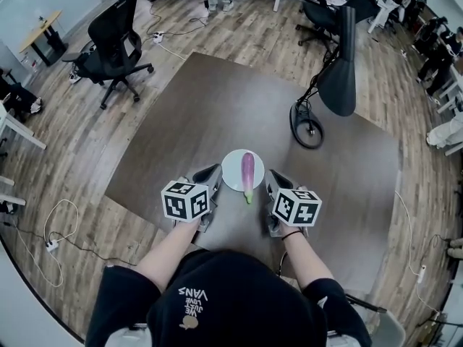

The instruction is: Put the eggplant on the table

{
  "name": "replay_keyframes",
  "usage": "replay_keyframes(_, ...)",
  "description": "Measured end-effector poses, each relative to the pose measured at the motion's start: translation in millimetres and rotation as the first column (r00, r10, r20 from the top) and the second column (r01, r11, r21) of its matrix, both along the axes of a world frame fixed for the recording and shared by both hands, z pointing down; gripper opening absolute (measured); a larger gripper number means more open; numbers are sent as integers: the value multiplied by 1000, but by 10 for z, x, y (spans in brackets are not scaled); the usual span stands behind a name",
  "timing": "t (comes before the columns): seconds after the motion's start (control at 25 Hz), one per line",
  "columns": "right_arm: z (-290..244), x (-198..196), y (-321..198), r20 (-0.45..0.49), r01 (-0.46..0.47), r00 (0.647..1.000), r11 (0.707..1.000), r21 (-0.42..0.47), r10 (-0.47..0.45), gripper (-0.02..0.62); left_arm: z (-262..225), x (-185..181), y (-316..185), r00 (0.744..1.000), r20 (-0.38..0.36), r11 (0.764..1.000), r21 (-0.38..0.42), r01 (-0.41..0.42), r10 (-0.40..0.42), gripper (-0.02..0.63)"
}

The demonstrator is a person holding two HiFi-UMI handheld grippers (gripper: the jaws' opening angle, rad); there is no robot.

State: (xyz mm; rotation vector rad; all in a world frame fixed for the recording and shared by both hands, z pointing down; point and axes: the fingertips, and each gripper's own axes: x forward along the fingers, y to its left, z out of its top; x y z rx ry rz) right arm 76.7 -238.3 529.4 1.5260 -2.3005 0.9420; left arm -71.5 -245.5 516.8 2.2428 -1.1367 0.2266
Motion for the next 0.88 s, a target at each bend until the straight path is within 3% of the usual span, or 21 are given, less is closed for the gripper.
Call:
replay_keyframes(0.4, -146, -45, 273, -7, 23, 1000, 999, 41, -23, 18, -218, 23, 335, 999, -44, 999, 46, 1, 1, 11)
replay_keyframes(0.56, -178, -54, 381, -1, 28, 1000, 998, 48, -28, 18, -286, 46, 497, 1000, -12, 996, 81, -24, 25, 11)
replay_keyframes(0.76, -160, -56, 516, 18, 25, 999, 998, 57, -26, 18, -353, 36, 636, 997, -76, 997, 81, -5, 11, 11)
replay_keyframes(0.88, -167, -59, 602, 20, 30, 999, 998, 55, -31, 18, -392, 40, 714, 998, -63, 995, 95, -4, 10, 11)
